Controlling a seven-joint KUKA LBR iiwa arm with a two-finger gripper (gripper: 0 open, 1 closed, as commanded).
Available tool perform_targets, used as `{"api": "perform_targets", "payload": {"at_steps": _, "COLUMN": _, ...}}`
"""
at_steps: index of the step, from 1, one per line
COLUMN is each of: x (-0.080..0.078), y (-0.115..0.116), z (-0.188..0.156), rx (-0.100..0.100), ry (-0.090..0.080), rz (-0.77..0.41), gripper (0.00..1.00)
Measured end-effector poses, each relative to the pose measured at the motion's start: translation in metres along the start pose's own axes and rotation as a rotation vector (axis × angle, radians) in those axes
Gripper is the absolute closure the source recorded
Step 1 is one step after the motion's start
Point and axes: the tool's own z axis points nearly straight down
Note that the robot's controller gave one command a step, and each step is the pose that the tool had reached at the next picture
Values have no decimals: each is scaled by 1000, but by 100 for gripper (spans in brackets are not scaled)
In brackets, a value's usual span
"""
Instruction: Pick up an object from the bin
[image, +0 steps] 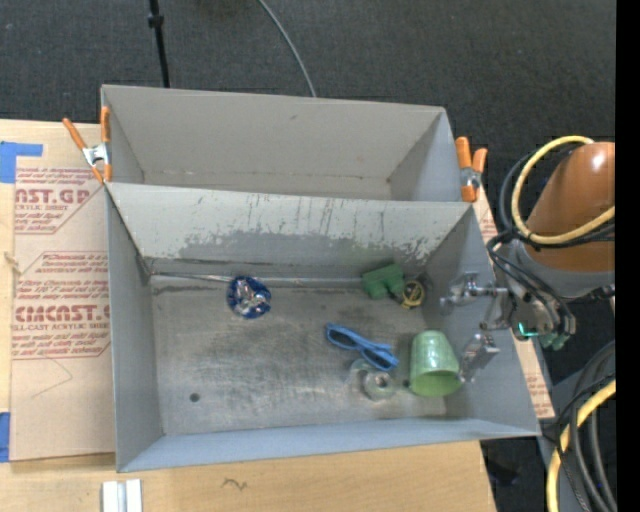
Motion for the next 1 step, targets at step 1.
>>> {"api": "perform_targets", "payload": {"at_steps": 1, "x": -34, "y": 68, "z": 120, "rx": 2, "ry": -16, "rz": 82, "gripper": 0}}
